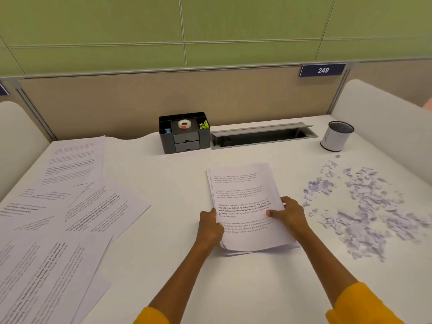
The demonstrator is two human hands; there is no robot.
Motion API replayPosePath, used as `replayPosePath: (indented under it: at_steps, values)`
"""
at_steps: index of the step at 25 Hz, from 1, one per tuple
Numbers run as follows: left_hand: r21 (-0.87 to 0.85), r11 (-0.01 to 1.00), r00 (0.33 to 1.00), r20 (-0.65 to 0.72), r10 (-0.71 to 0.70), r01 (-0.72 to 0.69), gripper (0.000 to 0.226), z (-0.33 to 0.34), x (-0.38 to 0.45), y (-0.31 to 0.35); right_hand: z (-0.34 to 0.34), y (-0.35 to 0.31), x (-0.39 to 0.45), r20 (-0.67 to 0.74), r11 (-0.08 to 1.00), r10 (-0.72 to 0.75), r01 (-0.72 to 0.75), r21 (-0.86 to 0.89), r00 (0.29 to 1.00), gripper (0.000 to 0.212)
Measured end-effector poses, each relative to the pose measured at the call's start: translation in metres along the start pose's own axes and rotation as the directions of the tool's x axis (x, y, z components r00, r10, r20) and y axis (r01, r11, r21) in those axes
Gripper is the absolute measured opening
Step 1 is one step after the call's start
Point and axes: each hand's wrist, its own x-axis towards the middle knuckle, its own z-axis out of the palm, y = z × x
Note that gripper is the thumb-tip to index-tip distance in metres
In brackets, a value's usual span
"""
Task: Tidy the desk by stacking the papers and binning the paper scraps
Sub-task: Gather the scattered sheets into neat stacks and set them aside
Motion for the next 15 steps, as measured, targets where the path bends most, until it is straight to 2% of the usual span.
replayPosePath:
  at_steps: [4, 5, 7, 9, 12, 15]
  values:
    - [0.036, 0.999, 0.999, -0.038, -0.006, 0.007, 0.02, -0.001, -0.007, 0.005, 0.001, -0.002, -0.002, -0.081, 0.923, -0.037, 0.003, -0.384, 0.996, 0.049]
    - [0.045, 0.999, 0.998, -0.055, 0.01, -0.008, 0.02, -0.003, -0.009, 0.008, 0.002, -0.004, -0.004, -0.108, 0.882, -0.073, 0.014, -0.472, 0.991, 0.049]
    - [0.069, 0.997, 0.996, -0.084, 0.039, -0.033, 0.035, -0.01, -0.014, 0.01, 0.007, -0.01, -0.008, -0.153, 0.8, -0.18, 0.054, -0.598, 0.972, 0.046]
    - [0.08, 0.995, 0.99, -0.122, 0.067, -0.057, 0.046, -0.022, -0.02, 0.009, 0.018, -0.02, -0.01, -0.126, 0.81, -0.257, 0.142, -0.569, 0.958, 0.039]
    - [0.039, 0.996, 0.979, -0.183, 0.089, -0.084, 0.046, -0.044, -0.024, 0.0, 0.043, -0.038, -0.013, -0.011, 0.902, -0.275, 0.254, -0.349, 0.961, 0.029]
    - [-0.004, 0.996, 0.966, -0.243, 0.083, -0.087, 0.045, -0.073, -0.031, -0.018, 0.077, -0.06, -0.023, 0.071, 0.922, -0.293, 0.302, -0.244, 0.953, 0.022]
